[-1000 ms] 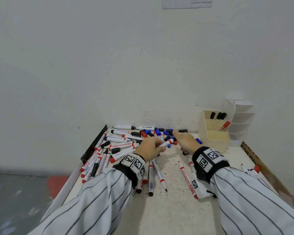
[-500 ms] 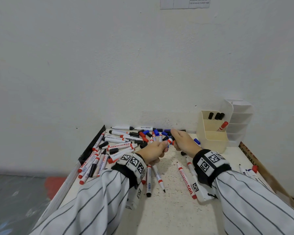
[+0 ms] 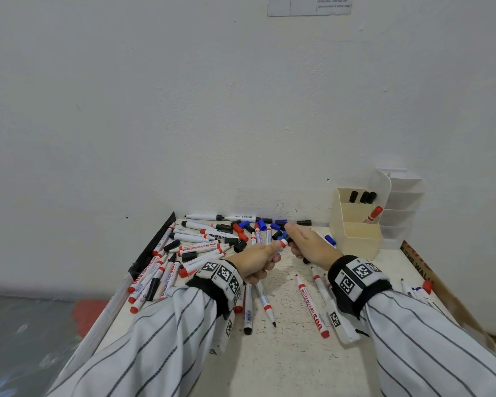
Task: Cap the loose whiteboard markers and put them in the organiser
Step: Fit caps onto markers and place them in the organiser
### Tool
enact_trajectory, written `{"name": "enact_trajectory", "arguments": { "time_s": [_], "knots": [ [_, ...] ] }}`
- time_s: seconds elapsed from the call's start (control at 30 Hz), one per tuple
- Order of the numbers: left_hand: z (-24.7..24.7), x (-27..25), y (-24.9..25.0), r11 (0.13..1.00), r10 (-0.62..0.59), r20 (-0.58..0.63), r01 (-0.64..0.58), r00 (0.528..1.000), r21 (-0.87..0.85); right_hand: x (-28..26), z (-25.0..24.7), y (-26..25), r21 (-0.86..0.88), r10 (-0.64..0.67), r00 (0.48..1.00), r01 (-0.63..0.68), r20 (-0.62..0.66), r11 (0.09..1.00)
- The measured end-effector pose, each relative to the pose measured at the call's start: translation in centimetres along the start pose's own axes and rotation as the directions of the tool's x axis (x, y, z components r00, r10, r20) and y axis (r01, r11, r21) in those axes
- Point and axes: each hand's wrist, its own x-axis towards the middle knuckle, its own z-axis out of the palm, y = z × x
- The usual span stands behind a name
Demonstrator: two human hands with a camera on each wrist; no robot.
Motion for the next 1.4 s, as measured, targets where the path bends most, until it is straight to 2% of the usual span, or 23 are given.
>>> {"name": "enact_trajectory", "arguments": {
  "time_s": [0.07, 0.13, 0.2, 0.3, 0.4, 0.47, 0.53, 0.63, 0.77, 0.83, 1.03, 1.1, 1.17, 1.27, 1.4],
  "knots": [
    [0.3, 0.2, 0.0, 0.996, 0.047, -0.056, -0.043, 0.997, 0.073, 0.4, -0.4, 0.1, -0.053, 0.007, 1.000, -0.008, -0.006, 0.999],
    [0.4, 0.5, 0.0, 0.955, 0.087, -0.096, -0.056, 0.992, 0.291, 0.6, -1.1, 0.2, -0.124, 0.018, 1.000, -0.020, -0.019, 0.992],
    [0.2, 1.0, -0.5, 0.826, 0.078, -0.154, 0.023, 0.985, 0.564, 0.8, -2.0, 0.5, -0.159, 0.033, 0.997, -0.044, -0.070, 0.986],
    [0.0, 1.2, -0.9, 0.625, 0.044, -0.263, 0.179, 0.964, 0.760, 1.0, -3.8, 1.0, -0.147, 0.057, 0.970, -0.094, -0.238, 0.985],
    [0.0, 1.1, -1.3, 0.480, 0.021, -0.127, 0.102, 0.992, 0.871, 1.2, -5.6, 1.4, -0.144, 0.016, 0.924, -0.076, -0.381, 0.987],
    [0.3, 1.4, -1.6, 0.419, -0.026, -0.032, 0.040, 0.999, 0.907, 1.4, -6.6, 1.4, -0.125, -0.015, 0.895, -0.046, -0.445, 0.991],
    [0.7, 2.0, -1.7, 0.404, -0.060, -0.005, 0.029, 0.998, 0.914, 1.6, -7.7, 1.3, -0.125, -0.040, 0.860, -0.028, -0.509, 0.992],
    [0.8, 2.6, -1.3, 0.381, -0.091, 0.050, -0.012, 0.995, 0.925, 2.3, -9.7, 1.0, -0.141, -0.080, 0.777, -0.012, -0.624, 0.990],
    [0.1, 2.9, -1.2, 0.433, -0.177, 0.154, -0.064, 0.972, 0.899, 3.4, -12.6, 0.6, -0.253, -0.185, 0.632, -0.018, -0.752, 0.967],
    [0.0, 3.1, -1.3, 0.441, -0.152, 0.150, -0.069, 0.977, 0.895, 3.9, -13.8, 0.6, -0.281, -0.194, 0.599, -0.055, -0.777, 0.958],
    [-0.3, 4.1, -0.9, 0.477, -0.055, 0.144, -0.101, 0.988, 0.873, 5.1, -15.1, 1.7, -0.278, -0.102, 0.614, -0.197, -0.782, 0.940],
    [-0.4, 4.4, -0.8, 0.513, 0.025, 0.109, -0.106, 0.994, 0.852, 5.3, -15.3, 1.9, -0.282, -0.084, 0.615, -0.233, -0.784, 0.931],
    [-0.6, 4.8, -0.6, 0.594, 0.117, 0.039, -0.101, 0.992, 0.798, 5.7, -15.2, 2.2, -0.285, -0.062, 0.632, -0.258, -0.772, 0.923],
    [-1.1, 5.3, -0.1, 0.749, 0.238, -0.107, -0.112, 0.965, 0.653, 6.2, -14.9, 2.6, -0.311, -0.073, 0.656, -0.254, -0.752, 0.916],
    [-1.6, 5.8, 0.4, 0.900, 0.211, -0.331, -0.051, 0.920, 0.432, 6.8, -14.3, 3.2, -0.357, -0.121, 0.681, -0.217, -0.722, 0.909]
  ]
}}
